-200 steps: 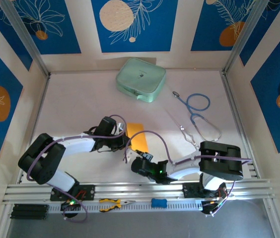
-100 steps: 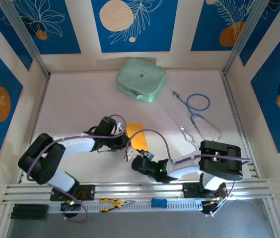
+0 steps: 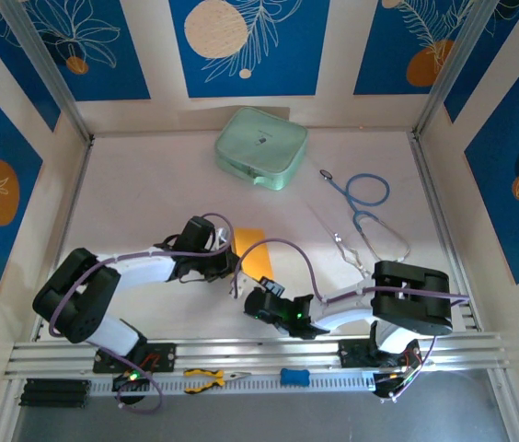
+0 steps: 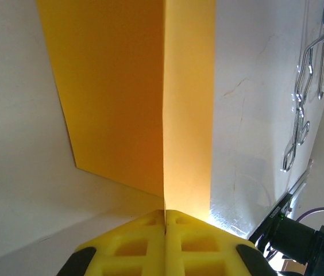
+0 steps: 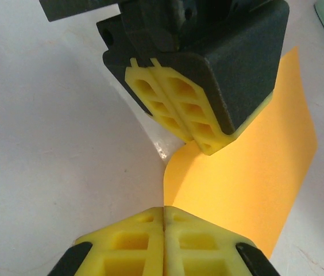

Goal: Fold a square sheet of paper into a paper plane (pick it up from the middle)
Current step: Third fold the triangle at the center of the table.

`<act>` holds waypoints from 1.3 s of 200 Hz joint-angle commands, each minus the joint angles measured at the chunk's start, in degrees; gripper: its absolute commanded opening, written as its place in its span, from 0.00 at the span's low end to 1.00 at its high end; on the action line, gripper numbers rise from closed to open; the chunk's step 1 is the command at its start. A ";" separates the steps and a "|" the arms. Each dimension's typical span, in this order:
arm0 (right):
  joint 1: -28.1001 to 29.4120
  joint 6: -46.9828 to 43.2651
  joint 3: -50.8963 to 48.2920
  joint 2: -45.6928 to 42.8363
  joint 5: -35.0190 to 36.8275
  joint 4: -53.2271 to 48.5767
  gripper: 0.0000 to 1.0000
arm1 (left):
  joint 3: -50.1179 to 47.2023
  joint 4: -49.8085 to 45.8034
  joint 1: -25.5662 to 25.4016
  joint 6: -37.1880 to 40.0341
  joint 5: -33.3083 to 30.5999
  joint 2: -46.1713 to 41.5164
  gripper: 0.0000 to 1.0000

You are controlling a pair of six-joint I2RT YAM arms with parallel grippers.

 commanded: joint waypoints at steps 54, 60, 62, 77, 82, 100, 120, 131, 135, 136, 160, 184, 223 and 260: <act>-1.13 3.29 -0.44 -2.01 -3.48 -0.45 0.01 | 0.04 -2.45 1.00 1.04 -1.40 -2.00 0.07; -1.39 3.84 -0.44 -2.15 -3.97 -0.68 0.01 | 0.30 -3.20 1.04 1.28 -1.94 -2.38 0.12; -1.46 4.00 -0.46 -2.18 -4.13 -0.76 0.02 | 0.27 -3.42 1.13 1.41 -2.07 -2.48 0.12; -2.24 5.72 -0.39 -2.66 -6.80 -1.26 0.01 | 0.99 -6.42 1.50 2.79 -3.55 -4.08 0.18; -2.62 6.74 -0.30 -2.88 -8.08 -1.82 0.01 | 1.32 -7.64 1.64 3.41 -4.18 -4.70 0.22; -4.89 10.75 0.13 -4.21 -14.32 -3.93 0.01 | 2.89 -12.56 2.82 5.45 -6.06 -7.13 0.37; -8.06 14.72 -0.36 -6.16 -23.63 -4.22 0.01 | 6.21 -18.73 4.63 8.18 -7.54 -8.93 0.46; -10.12 17.05 -0.44 -7.18 -28.16 -4.54 0.01 | 8.56 -21.12 5.58 9.81 -7.36 -9.07 0.47; -10.89 17.66 -0.46 -7.50 -30.11 -4.71 0.01 | 9.27 -21.58 5.90 10.19 -7.19 -9.05 0.47; -11.08 17.84 -0.46 -7.53 -30.47 -4.74 0.01 | 9.47 -21.64 5.97 10.32 -7.12 -8.96 0.47; -14.63 21.11 -0.05 -8.34 -37.40 -5.88 0.01 | 13.66 -20.52 7.49 11.91 -2.89 -5.28 0.46; -15.98 23.57 2.16 -6.75 -39.76 -9.58 0.00 | 18.66 -19.58 7.70 13.42 2.05 1.74 0.38; -18.40 29.14 2.32 -4.57 -44.22 -8.28 0.00 | 23.37 -15.86 7.46 14.46 8.15 10.34 0.24; -19.89 32.10 1.38 -3.87 -47.37 -5.68 0.00 | 27.39 -18.18 6.59 17.19 9.38 17.14 0.17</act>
